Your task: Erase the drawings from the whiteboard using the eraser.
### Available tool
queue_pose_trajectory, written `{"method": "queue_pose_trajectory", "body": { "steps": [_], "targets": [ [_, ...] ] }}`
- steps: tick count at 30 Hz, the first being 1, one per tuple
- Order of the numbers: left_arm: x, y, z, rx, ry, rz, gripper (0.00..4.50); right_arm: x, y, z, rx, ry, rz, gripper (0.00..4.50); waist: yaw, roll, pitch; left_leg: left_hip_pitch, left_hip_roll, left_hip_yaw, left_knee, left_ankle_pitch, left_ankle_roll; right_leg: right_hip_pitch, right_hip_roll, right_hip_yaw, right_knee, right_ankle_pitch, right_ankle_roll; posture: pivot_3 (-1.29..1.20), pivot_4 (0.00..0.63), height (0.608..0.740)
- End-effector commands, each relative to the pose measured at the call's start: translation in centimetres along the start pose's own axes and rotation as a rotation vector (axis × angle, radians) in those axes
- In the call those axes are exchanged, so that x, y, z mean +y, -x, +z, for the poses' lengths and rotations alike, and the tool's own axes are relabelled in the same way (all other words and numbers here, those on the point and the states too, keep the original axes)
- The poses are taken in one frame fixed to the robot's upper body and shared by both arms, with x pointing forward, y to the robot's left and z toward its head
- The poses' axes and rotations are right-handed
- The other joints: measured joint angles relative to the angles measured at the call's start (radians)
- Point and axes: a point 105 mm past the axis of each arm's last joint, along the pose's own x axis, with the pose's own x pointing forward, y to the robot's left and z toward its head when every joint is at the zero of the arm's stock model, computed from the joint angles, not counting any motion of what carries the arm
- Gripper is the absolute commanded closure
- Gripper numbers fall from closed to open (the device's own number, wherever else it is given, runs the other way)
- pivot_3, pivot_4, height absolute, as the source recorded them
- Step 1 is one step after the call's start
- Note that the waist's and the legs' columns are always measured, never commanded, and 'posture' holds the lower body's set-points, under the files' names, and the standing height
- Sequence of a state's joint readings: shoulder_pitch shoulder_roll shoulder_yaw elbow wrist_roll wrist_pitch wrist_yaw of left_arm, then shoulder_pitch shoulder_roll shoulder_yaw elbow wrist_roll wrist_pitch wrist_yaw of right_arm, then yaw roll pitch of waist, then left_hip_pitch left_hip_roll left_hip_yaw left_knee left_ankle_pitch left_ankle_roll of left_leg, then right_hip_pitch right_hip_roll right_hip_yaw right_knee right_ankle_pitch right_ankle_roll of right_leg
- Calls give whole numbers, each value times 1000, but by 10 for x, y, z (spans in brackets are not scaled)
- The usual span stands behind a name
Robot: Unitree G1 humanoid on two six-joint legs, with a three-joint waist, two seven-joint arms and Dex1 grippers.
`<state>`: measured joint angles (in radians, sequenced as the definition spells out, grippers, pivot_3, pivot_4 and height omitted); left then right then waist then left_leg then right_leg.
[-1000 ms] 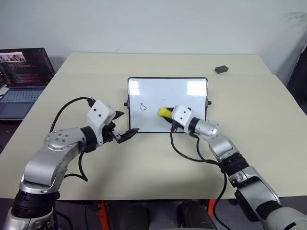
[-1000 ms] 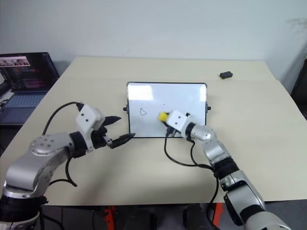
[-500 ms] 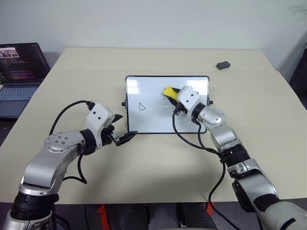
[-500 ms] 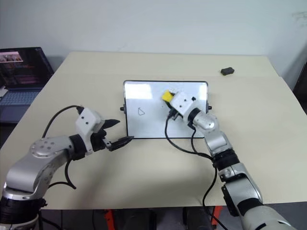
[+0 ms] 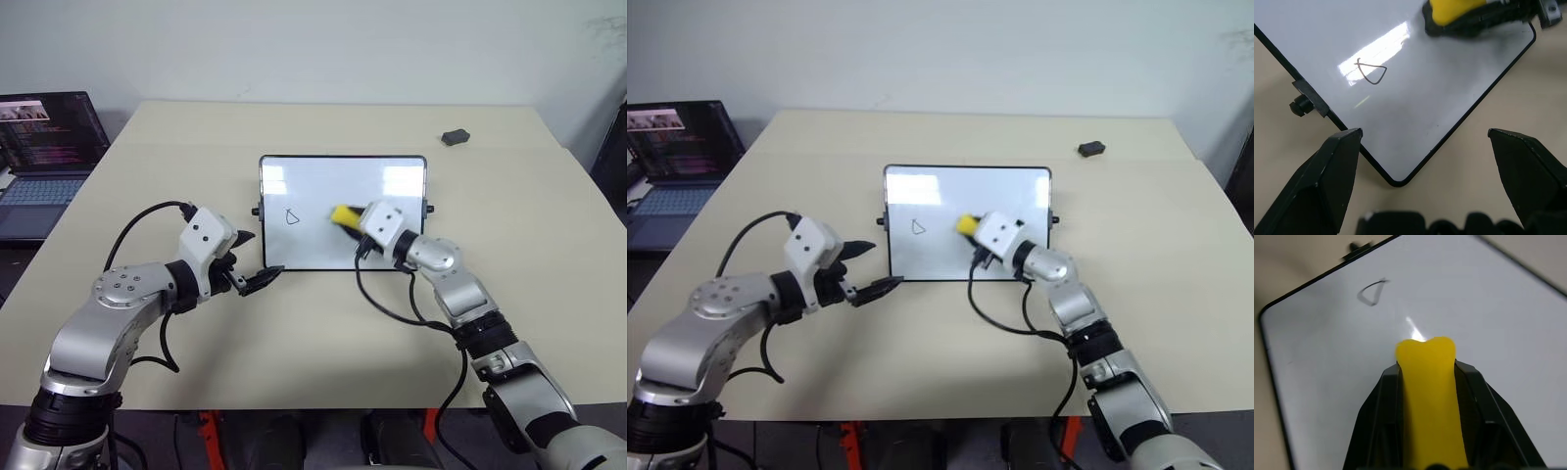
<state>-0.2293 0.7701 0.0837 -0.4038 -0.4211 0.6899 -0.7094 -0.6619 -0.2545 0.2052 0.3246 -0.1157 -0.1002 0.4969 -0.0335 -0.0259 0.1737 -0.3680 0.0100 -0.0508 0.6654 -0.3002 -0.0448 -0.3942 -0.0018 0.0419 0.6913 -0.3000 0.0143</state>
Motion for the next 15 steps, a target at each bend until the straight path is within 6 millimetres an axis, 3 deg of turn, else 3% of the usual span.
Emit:
{"method": "queue_pose_trajectory", "body": {
  "steps": [1, 5, 11, 15],
  "targets": [
    [-3, 1, 15, -42, -49, -9, 0, -39, 6, 19, -77, 47, -173, 3411, 0, 0, 0, 0, 0, 0, 0, 0, 0, 0, 0, 0, -1, 0, 0, 0, 150, 740],
    [-5, 0, 17, -45, -51, -21, 0, -37, 10, -6, 7, 52, -169, 3411, 0, 0, 0, -2, 1, 0, -2, 0, 0, 0, 0, 0, -6, 0, 0, 0, 150, 740],
    [-5, 0, 18, -47, -54, -24, 0, 10, 19, -36, 101, 43, 23, 3412, 0, -1, -1, -4, 1, 0, -2, 0, 0, 0, 0, 0, -9, 0, 0, 0, 150, 740],
    [-5, 0, 18, -46, -55, -25, 0, 38, 26, -46, 142, 55, 147, 3412, -2, -1, -1, 4, 1, 0, -3, 0, 0, 8, 0, 0, -9, 0, 0, 0, 150, 740]
  ]
}}
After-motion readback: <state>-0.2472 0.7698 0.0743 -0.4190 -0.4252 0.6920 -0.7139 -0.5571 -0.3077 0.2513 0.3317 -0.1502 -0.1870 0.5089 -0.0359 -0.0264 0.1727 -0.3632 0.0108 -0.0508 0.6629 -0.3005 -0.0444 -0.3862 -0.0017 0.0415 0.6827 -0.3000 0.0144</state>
